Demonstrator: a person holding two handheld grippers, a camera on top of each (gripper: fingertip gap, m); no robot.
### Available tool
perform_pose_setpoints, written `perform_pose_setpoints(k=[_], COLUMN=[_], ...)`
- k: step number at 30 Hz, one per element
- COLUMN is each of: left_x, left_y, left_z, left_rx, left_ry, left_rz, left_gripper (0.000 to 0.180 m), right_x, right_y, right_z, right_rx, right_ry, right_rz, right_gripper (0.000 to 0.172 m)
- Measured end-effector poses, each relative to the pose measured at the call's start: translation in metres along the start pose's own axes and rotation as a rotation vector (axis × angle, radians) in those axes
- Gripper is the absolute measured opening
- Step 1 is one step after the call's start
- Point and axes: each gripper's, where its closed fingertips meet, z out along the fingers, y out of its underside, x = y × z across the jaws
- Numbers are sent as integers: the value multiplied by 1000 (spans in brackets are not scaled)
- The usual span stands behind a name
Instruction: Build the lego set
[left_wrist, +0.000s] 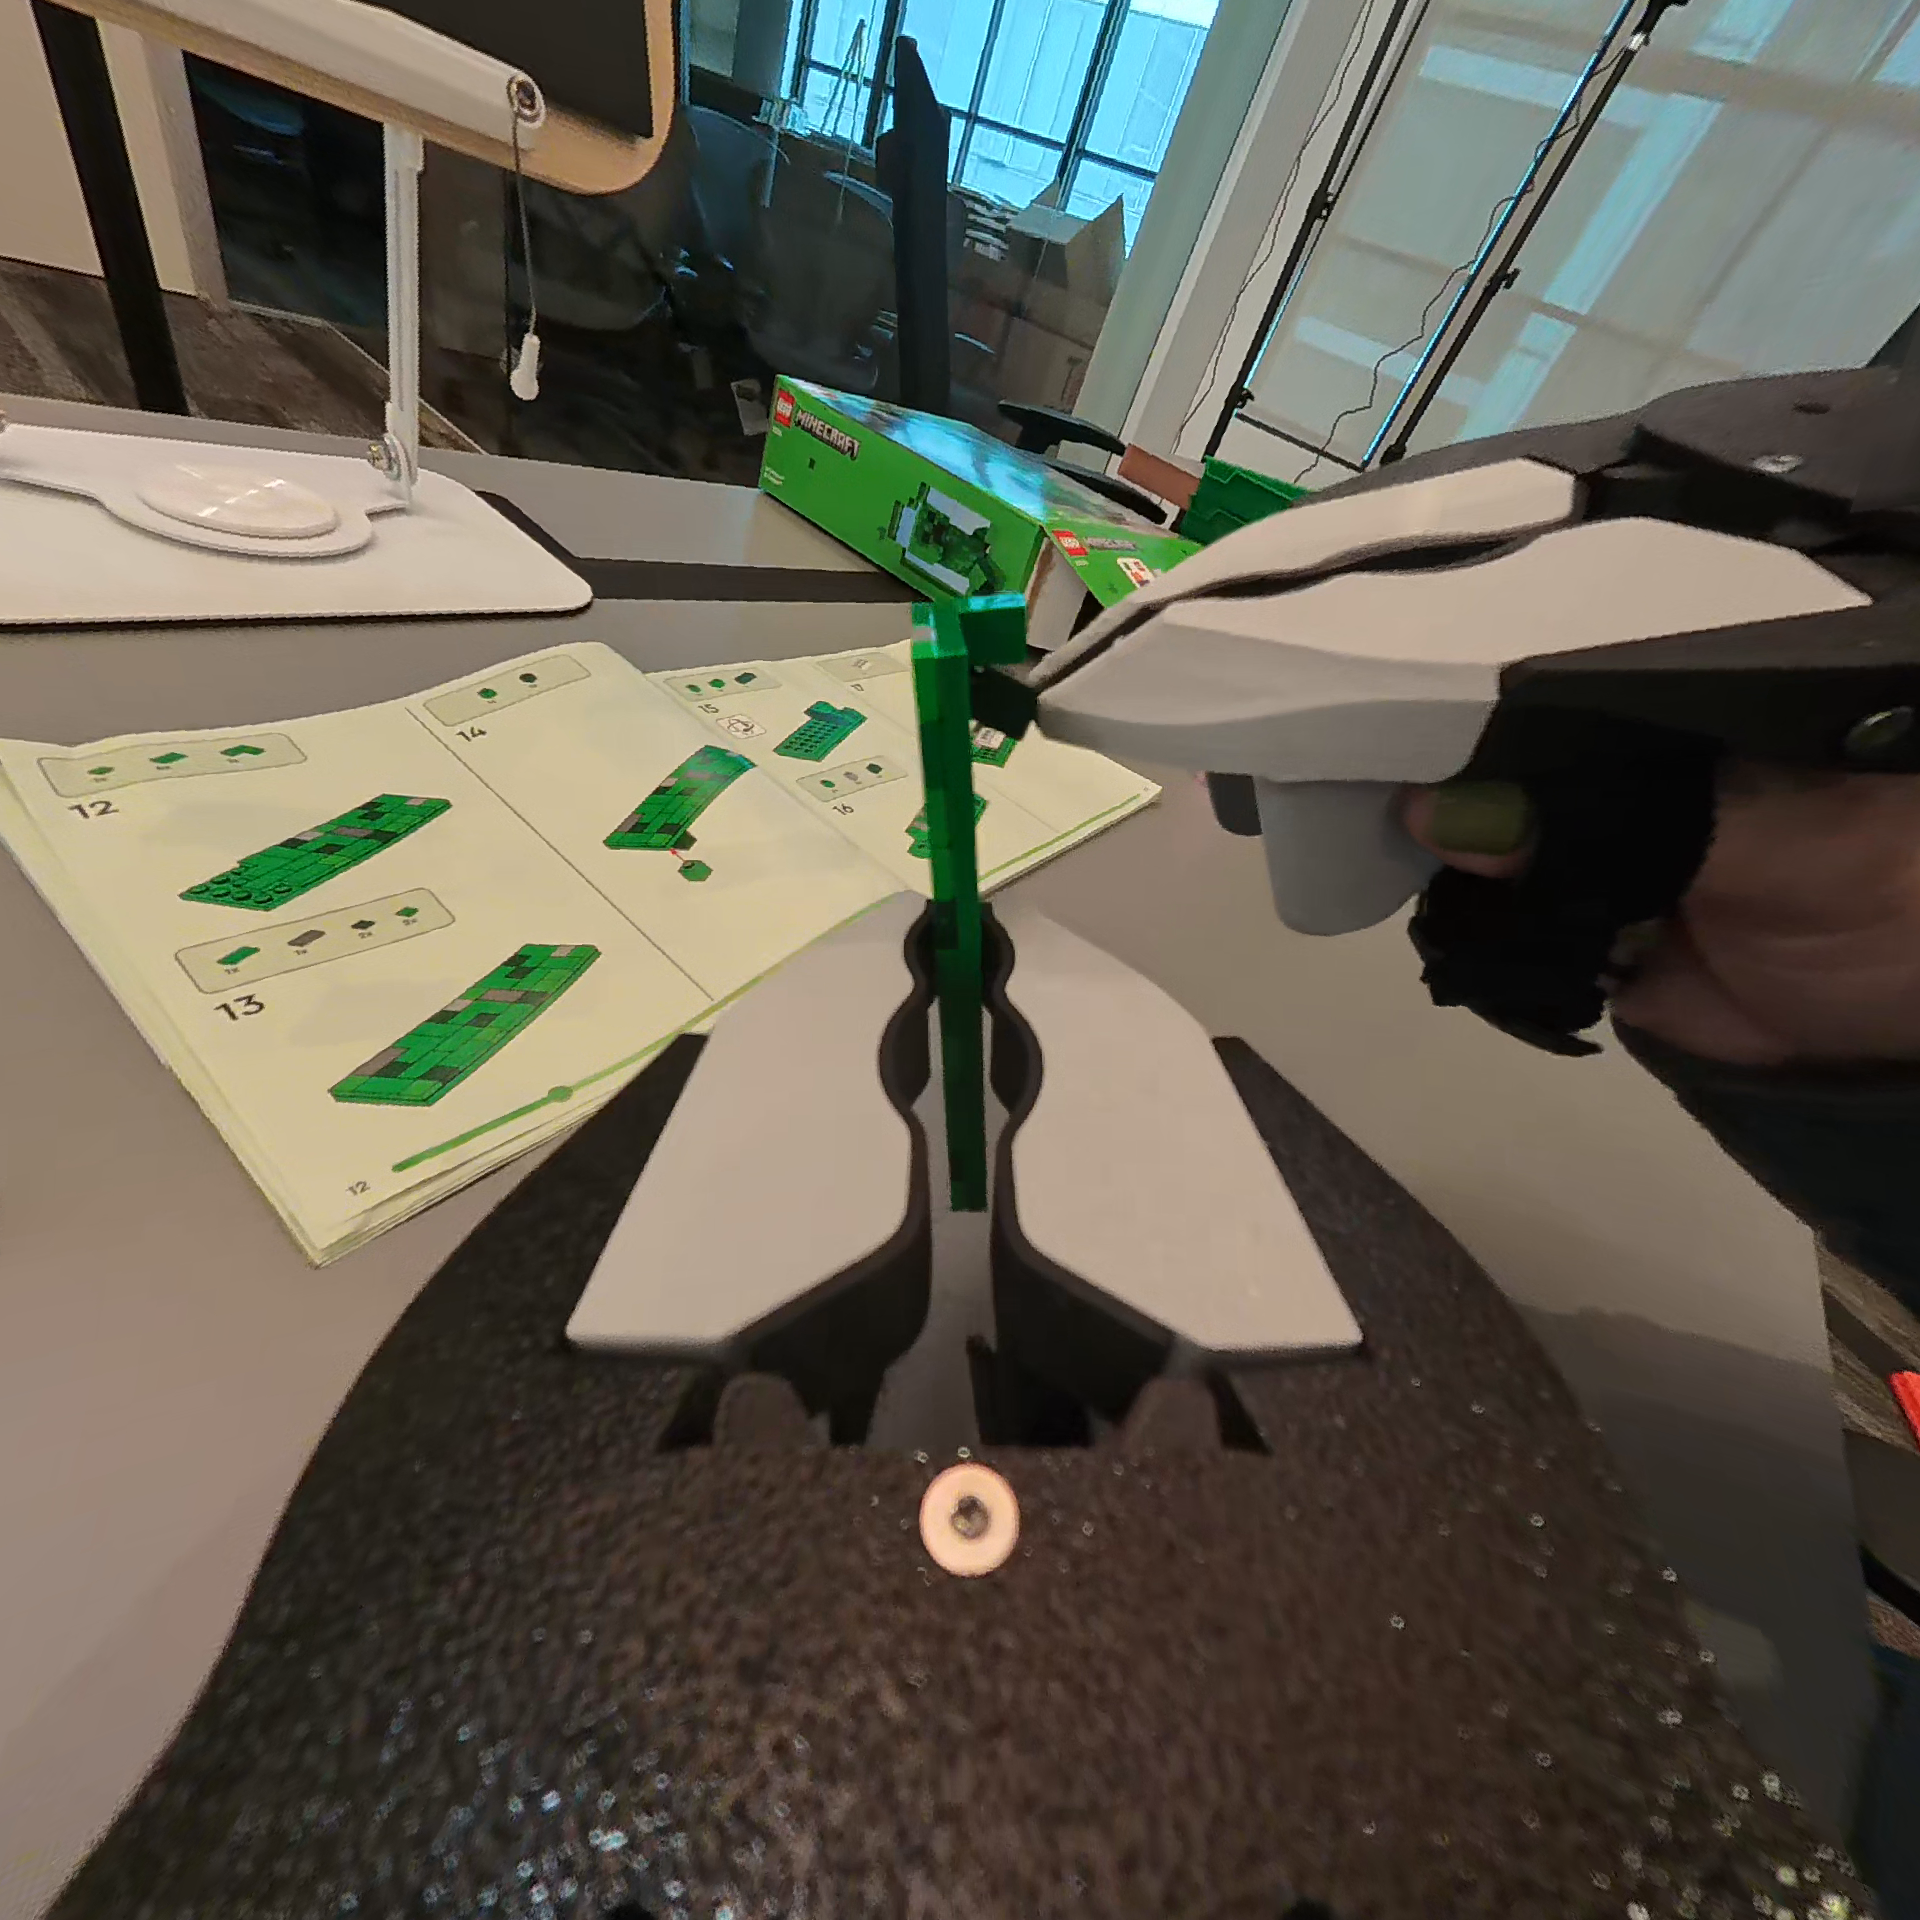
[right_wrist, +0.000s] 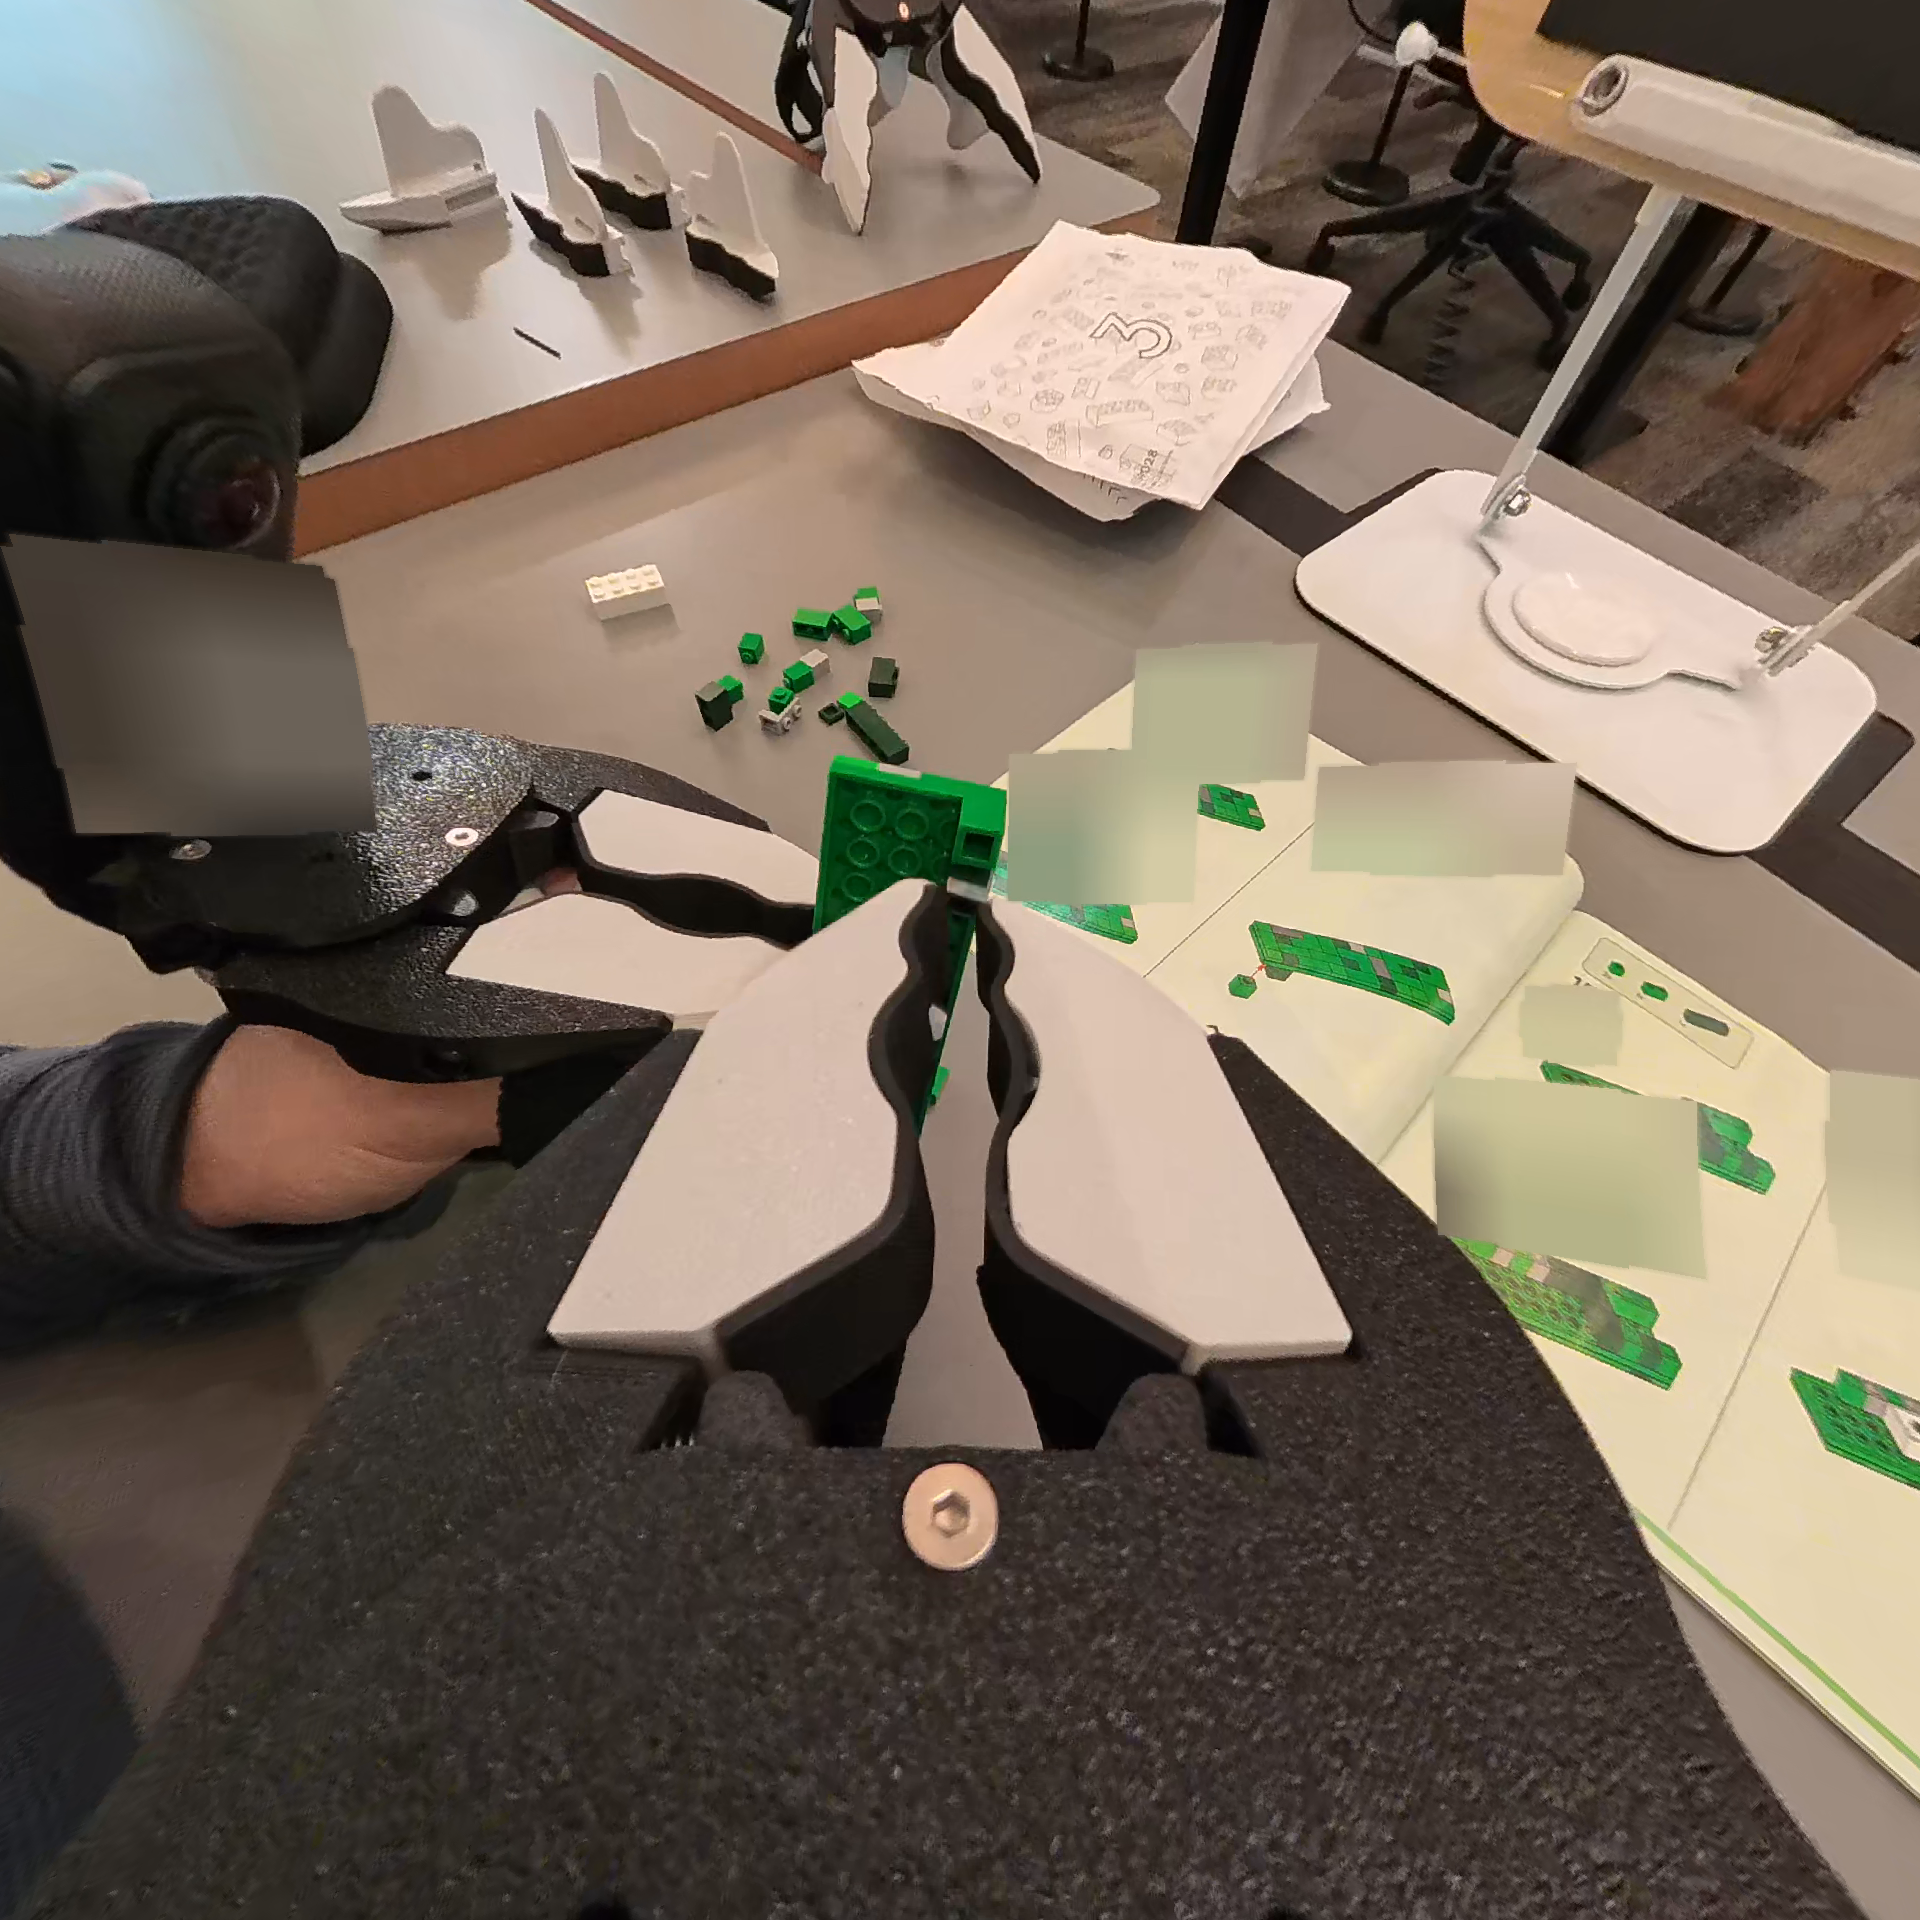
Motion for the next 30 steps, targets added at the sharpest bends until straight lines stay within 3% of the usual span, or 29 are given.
perform_pose_setpoints(k=[15, 30], left_x=[11, 13], left_y=[2, -1], left_z=[3, 1], left_rx=[-3, 6], left_ry=[79, 66], left_rz=[-47, 106], left_gripper=[7, 7], right_x=[1, -1], right_y=[0, -3], right_z=[-4, -12], right_rx=[43, 76], right_ry=[1, -31], right_rz=[16, 30], right_gripper=[0, 0])
